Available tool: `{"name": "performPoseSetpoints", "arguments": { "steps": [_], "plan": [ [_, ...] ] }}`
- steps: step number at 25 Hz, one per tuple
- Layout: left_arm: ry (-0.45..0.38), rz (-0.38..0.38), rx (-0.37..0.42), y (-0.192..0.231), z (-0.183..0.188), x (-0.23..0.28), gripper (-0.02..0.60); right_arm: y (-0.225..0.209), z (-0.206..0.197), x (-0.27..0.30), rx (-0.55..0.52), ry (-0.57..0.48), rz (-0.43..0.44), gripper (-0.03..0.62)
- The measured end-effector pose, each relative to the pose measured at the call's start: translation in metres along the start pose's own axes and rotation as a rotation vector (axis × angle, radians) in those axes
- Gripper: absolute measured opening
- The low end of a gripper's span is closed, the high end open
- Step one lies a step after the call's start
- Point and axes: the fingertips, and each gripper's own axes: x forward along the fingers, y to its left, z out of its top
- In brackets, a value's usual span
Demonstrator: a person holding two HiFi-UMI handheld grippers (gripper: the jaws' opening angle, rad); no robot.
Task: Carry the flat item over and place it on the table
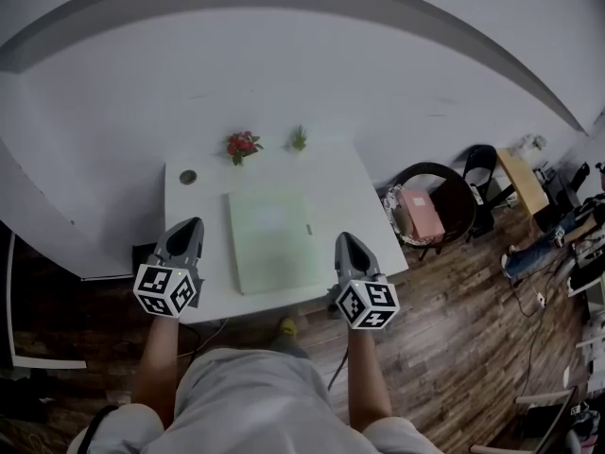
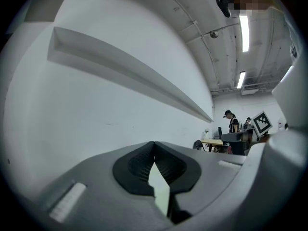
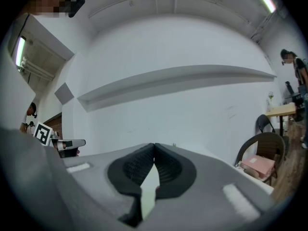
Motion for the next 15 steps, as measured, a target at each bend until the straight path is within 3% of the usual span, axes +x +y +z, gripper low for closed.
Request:
{"name": "performPoseSetpoints", "arguments": {
  "steps": [15],
  "plan": [
    [-0.023, -0.022, 0.037, -0.0035, 0.0046, -0.0048, 0.008, 0.0058, 0.0069, -0.0022, -0.043, -0.040, -0.017, 0.003]
  ]
}}
